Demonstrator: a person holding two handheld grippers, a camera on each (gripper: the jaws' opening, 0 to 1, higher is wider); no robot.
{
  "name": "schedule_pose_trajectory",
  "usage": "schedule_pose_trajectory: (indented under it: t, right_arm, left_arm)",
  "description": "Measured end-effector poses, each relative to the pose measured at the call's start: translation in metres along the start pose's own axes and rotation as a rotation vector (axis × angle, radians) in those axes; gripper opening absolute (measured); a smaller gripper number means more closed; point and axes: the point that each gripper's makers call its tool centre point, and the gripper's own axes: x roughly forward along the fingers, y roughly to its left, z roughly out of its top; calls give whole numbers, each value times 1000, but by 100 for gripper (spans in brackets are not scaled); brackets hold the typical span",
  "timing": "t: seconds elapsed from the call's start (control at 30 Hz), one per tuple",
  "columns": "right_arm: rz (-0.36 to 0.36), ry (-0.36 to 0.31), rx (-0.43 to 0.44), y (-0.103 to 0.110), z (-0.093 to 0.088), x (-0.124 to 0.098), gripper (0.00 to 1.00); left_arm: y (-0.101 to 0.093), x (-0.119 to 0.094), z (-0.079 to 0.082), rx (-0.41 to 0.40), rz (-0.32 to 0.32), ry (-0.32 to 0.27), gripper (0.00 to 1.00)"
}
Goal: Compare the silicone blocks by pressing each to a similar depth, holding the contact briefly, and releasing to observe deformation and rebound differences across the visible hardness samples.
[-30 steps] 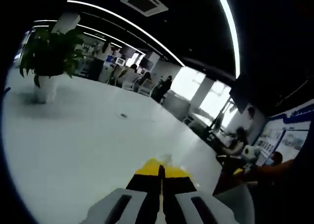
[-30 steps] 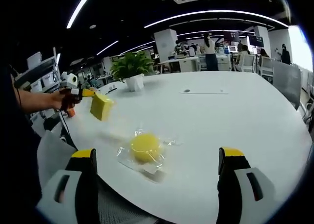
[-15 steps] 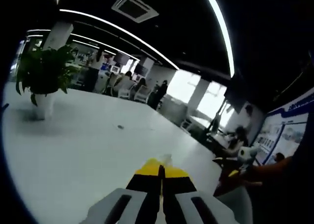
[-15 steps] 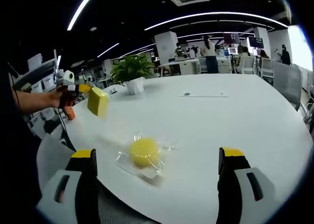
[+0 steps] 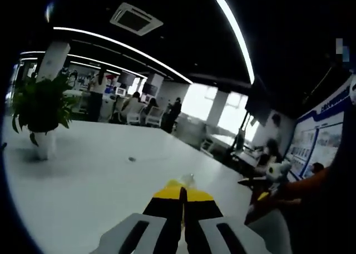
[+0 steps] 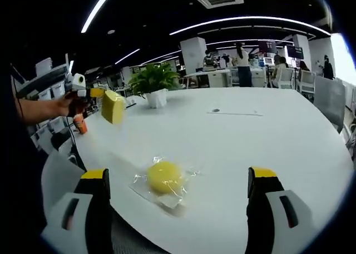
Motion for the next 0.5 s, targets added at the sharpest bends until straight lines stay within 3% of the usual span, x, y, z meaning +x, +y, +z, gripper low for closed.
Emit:
schedule_pose_trajectory:
  t: [0.1,0.2,0.27,0.5]
  right_arm:
    - [-7,26,-4,-1,0,2,96]
    - [6,-2,11,3,7,3,96]
    - [32,-42,-25,9,17,4,96]
    - [52,-32,-31,12,23,7,96]
  left_arm:
    - [-1,-1,1,-15,1,-5,0]
    - [-3,-2,1,-14,-4,-1,0]
    - [-6,-2,1,-21,-10,-1,0]
    - [-17,2,1,-19,-33,-7,0]
